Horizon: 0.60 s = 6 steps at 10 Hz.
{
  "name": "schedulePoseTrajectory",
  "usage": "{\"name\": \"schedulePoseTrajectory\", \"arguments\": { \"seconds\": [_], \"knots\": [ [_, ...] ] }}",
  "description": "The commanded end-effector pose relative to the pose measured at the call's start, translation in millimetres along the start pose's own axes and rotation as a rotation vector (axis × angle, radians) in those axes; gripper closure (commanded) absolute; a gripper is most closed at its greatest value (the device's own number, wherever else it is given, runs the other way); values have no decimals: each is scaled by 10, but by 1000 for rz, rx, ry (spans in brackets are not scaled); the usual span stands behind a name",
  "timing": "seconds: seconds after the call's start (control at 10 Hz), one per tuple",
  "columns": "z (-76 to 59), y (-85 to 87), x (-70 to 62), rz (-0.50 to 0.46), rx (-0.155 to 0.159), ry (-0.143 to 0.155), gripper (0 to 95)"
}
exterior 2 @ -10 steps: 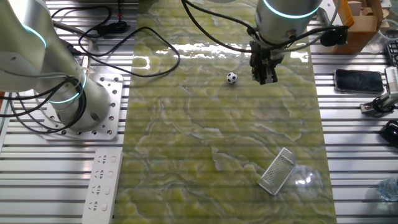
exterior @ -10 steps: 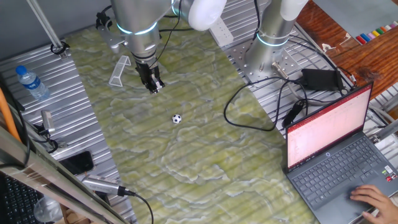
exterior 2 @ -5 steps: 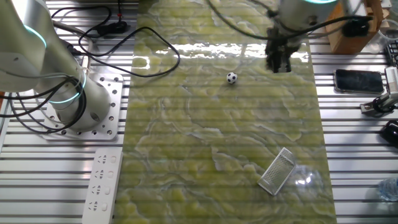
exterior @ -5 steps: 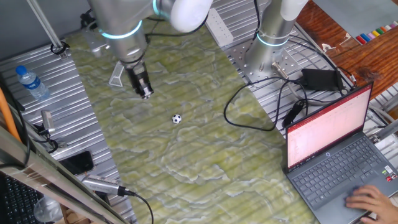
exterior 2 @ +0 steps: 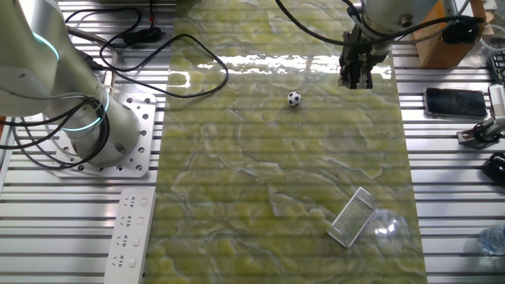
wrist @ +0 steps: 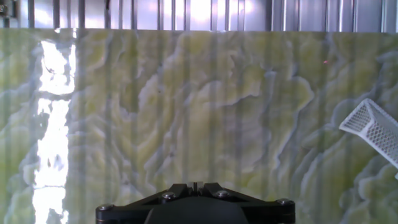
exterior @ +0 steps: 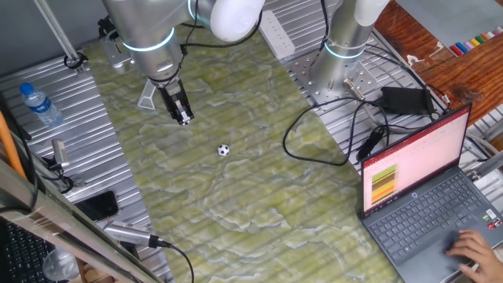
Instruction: Push the soccer ball into the goal
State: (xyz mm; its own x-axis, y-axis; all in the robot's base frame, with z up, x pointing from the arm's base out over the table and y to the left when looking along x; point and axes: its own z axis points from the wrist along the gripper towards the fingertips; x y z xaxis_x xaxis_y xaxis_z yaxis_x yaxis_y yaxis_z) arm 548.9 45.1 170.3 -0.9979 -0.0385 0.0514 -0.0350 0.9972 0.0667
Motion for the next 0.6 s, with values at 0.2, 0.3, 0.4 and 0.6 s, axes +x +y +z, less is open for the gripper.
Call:
{"name": "schedulePoseTrajectory", "arguments": {
  "seconds": [0.2,0.3,0.4,0.6],
  "knots": [
    [-3,2,2,-52,43,1,950],
    [-3,2,2,-52,43,1,950],
    [-3,2,2,-52,43,1,950],
    [-3,2,2,-52,43,1,950]
  ]
}}
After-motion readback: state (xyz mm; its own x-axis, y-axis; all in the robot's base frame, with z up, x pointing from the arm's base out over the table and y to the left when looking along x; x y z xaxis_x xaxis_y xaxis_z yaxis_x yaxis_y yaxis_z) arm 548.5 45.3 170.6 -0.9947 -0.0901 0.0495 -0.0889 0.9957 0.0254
